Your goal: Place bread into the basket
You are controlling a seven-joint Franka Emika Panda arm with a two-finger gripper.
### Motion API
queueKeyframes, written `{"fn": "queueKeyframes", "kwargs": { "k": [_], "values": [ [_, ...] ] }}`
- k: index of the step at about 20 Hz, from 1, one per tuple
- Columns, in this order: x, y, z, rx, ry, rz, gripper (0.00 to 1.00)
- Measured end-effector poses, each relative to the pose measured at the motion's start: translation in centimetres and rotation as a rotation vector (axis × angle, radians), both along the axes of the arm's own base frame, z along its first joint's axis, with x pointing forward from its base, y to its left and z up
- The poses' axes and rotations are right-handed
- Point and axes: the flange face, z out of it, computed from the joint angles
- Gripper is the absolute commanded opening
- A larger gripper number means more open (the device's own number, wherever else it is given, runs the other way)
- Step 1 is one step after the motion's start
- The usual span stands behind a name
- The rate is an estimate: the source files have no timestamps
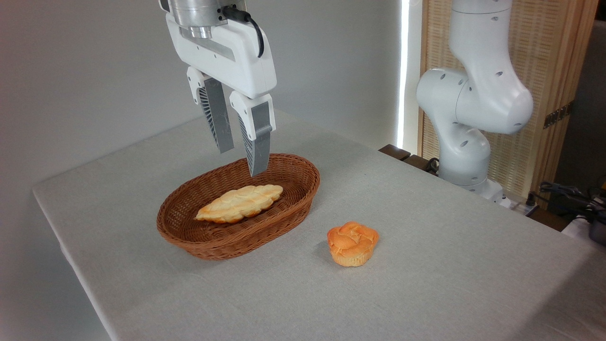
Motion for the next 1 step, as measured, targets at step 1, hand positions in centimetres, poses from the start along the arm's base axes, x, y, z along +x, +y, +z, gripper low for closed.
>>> {"fn": "queueKeyframes", "kwargs": {
  "k": [1],
  "values": [
    [0.00, 0.00, 0.00, 0.000, 0.000, 0.000, 1.00]
  ]
}}
